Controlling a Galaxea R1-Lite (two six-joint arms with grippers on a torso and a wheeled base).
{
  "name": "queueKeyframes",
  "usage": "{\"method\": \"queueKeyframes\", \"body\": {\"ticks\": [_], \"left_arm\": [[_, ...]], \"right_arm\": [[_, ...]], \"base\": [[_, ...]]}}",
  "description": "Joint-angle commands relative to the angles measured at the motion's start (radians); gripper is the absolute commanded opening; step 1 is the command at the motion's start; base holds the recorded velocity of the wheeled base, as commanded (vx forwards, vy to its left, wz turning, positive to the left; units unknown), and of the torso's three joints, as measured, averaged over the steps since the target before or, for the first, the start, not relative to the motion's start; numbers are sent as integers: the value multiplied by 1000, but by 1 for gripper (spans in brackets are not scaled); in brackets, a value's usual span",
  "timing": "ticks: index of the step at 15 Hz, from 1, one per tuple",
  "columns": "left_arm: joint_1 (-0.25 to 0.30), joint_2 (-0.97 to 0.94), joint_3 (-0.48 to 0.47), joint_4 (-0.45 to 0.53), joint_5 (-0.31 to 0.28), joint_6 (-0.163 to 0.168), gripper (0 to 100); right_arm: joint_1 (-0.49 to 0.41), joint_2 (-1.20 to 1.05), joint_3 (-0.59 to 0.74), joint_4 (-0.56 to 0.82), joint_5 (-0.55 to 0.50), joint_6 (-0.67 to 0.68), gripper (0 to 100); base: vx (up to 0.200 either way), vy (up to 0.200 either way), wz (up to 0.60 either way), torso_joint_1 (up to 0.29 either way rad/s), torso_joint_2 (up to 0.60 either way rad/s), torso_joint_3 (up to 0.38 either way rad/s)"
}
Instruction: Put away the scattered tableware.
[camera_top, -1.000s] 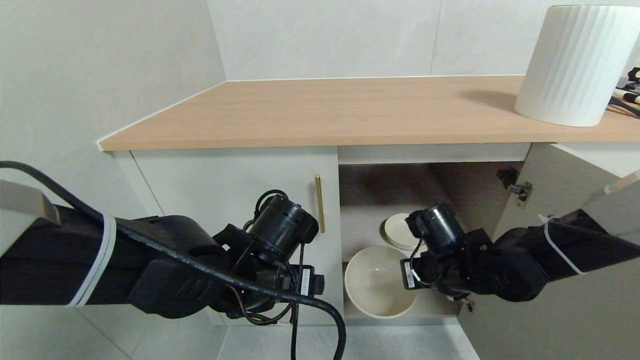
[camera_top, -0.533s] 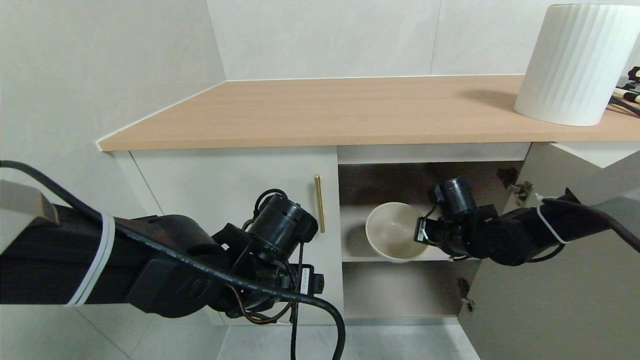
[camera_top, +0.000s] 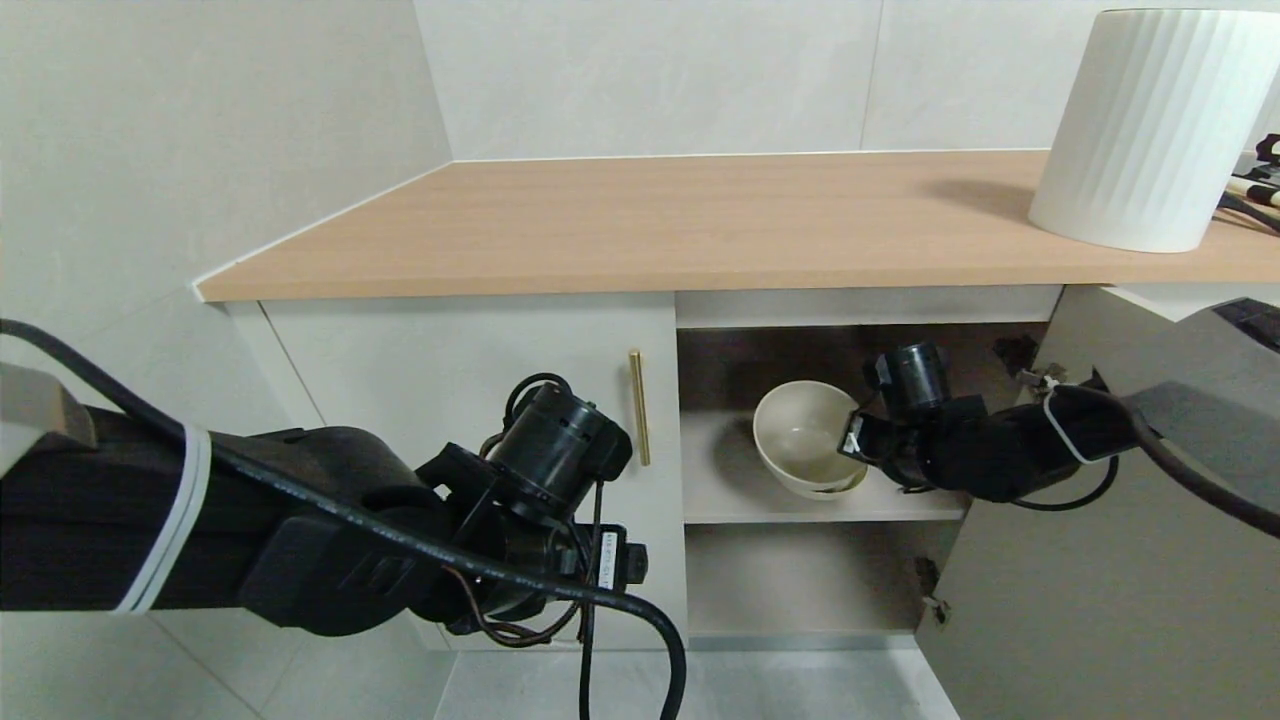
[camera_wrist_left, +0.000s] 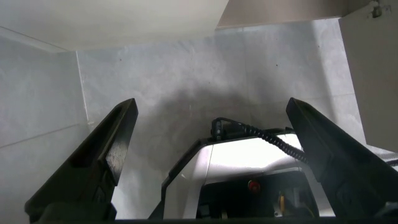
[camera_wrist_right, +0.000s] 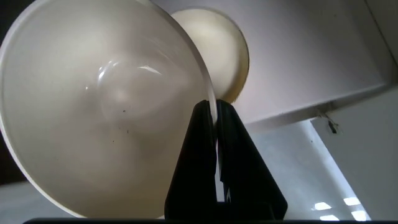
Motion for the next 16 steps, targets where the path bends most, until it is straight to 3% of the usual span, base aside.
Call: {"method": "queueKeyframes", "body": {"ticks": [1, 16], "left_arm": [[0, -2, 0, 0, 0, 0, 100], [0, 6, 0, 0, 0, 0, 100]], "right_arm": [[-16, 60, -39, 2, -2, 9, 0], [-87, 215, -215, 7, -5, 25, 0]], "base": [[0, 0, 0, 0, 0, 0], [0, 0, 0, 0, 0, 0]]}}
